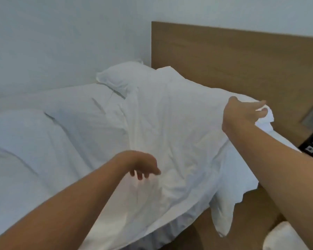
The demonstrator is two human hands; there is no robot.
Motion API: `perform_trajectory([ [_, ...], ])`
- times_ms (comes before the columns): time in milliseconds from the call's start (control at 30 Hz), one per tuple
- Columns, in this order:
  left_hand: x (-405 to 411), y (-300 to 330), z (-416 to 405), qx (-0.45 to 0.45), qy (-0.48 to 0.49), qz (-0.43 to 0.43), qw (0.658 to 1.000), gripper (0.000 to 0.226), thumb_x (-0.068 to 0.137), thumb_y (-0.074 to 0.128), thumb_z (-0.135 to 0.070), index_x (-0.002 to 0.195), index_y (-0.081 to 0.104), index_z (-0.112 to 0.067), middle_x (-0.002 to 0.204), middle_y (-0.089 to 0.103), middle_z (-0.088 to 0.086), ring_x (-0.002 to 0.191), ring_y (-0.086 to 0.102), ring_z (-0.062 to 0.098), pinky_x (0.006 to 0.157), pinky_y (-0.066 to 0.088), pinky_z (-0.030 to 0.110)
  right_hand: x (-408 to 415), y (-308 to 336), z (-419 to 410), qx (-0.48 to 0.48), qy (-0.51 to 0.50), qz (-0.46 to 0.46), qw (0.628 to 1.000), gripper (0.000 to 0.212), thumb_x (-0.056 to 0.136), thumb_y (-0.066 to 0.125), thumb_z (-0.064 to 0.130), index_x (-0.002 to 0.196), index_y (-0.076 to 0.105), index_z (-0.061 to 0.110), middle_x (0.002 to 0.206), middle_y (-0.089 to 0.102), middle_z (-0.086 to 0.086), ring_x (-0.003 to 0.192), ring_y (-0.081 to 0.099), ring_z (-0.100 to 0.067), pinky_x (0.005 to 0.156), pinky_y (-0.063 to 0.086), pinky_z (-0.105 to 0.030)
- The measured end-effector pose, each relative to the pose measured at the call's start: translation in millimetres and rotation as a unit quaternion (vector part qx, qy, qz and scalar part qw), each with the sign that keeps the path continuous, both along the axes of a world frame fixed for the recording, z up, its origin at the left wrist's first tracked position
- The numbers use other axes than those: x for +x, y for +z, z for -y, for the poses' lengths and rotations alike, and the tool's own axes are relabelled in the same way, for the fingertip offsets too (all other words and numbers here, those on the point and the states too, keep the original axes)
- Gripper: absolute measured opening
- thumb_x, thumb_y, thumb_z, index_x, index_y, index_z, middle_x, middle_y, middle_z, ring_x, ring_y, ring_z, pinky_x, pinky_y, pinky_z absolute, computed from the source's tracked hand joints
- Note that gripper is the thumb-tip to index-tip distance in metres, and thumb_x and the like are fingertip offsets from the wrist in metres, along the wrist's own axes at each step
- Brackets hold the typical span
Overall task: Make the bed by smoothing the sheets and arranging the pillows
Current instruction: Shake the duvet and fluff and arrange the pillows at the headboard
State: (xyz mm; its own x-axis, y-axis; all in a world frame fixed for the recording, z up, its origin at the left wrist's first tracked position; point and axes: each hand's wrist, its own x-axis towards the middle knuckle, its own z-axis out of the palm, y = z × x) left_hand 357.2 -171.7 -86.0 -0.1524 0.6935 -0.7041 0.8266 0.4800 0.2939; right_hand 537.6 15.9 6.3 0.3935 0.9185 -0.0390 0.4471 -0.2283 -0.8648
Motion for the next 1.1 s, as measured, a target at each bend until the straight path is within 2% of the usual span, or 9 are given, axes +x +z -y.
perform_trajectory([
  [167,-85.3,72.4,-102.8,0.267,0.093,-0.15,0.947,0.035,0.1,0.043,-0.019,0.123,0.059,0.001,0.126,0.058,0.017,0.107,0.055,0.028,0.086,0.041,0.031,-50.3,25.6,-54.7,0.1,0.191,0.055,0.975,0.064,0.084,0.052,0.038,0.141,0.039,0.012,0.144,0.032,-0.01,0.124,0.043,-0.034,0.103,0.04,-0.042],
  [400,-197.1,76.8,-245.3,0.375,0.221,-0.038,0.9,0.027,0.092,0.049,-0.016,0.068,0.038,-0.012,0.068,0.038,0.003,0.06,0.035,0.018,0.056,0.026,0.03,-119.3,6.0,-172.3,-0.005,0.358,0.175,0.917,0.078,0.08,0.057,0.056,0.142,0.034,0.013,0.142,0.037,-0.013,0.126,0.042,-0.035,0.103,0.041,-0.048],
  [500,-224.3,73.1,-301.1,0.403,0.292,0.045,0.867,0.023,0.101,0.04,-0.027,0.091,0.048,-0.008,0.082,0.046,0.006,0.072,0.043,0.02,0.059,0.029,0.03,-143.0,-14.9,-217.8,-0.041,0.371,0.222,0.901,0.09,0.08,0.048,0.07,0.146,0.026,0.014,0.145,0.038,-0.009,0.131,0.039,-0.033,0.108,0.034,-0.047],
  [600,-251.2,66.5,-355.2,0.37,0.363,0.094,0.85,0.058,0.103,0.024,-0.047,0.14,0.038,-0.004,0.133,0.049,0.011,0.114,0.048,0.027,0.093,0.033,0.039,-161.5,-33.5,-262.1,-0.135,0.405,0.181,0.886,0.117,0.064,0.041,0.091,0.153,0.008,0.023,0.156,0.026,-0.002,0.141,0.028,-0.029,0.114,0.026,-0.046],
  [667,-271.4,56.5,-385.8,0.362,0.364,0.108,0.851,0.066,0.1,0.025,-0.055,0.148,0.033,-0.009,0.148,0.042,0.006,0.131,0.044,0.027,0.11,0.03,0.039,-174.3,-38.5,-287.6,-0.187,0.427,0.136,0.874,0.133,0.047,0.044,0.099,0.154,0.004,0.031,0.158,0.019,0.007,0.142,0.027,-0.025,0.113,0.027,-0.042],
  [800,-292.1,38.3,-429.5,0.252,0.317,0.175,0.897,0.071,0.082,0.046,-0.077,0.126,0.06,-0.022,0.12,0.068,0.0,0.108,0.064,0.023,0.102,0.045,0.041,-203.5,-45.6,-315.9,-0.178,0.473,0.105,0.856,0.117,0.043,0.064,0.091,0.14,0.039,0.031,0.129,0.055,0.009,0.104,0.062,-0.02,0.086,0.048,-0.036],
  [933,-272.9,39.0,-445.5,0.222,0.228,0.004,0.948,0.078,0.064,0.055,-0.085,0.111,0.061,-0.023,0.112,0.065,-0.004,0.1,0.062,0.019,0.086,0.046,0.034,-219.6,-56.1,-331.2,-0.193,0.521,0.047,0.83,0.059,0.052,0.078,0.073,0.088,0.055,0.032,0.097,0.07,0.006,0.084,0.07,-0.016,0.075,0.054,-0.032],
  [1000,-268.0,41.9,-454.6,0.433,0.234,-0.021,0.87,0.049,0.081,0.061,-0.063,0.098,0.066,-0.018,0.094,0.068,-0.003,0.091,0.066,0.021,0.074,0.048,0.03,-217.6,-53.9,-336.3,-0.196,0.528,0.019,0.826,0.067,0.045,0.087,0.065,0.098,0.062,0.033,0.097,0.074,0.002,0.083,0.073,-0.02,0.079,0.057,-0.036],
  [1100,-258.1,66.8,-455.8,0.687,0.256,-0.054,0.678,0.033,0.092,0.054,-0.048,0.092,0.065,-0.017,0.083,0.066,-0.004,0.082,0.062,0.019,0.066,0.041,0.029,-215.5,-47.7,-343.4,-0.203,0.547,-0.07,0.809,0.07,0.055,0.087,0.057,0.114,0.06,0.032,0.099,0.073,0.003,0.086,0.072,-0.02,0.082,0.057,-0.038],
])
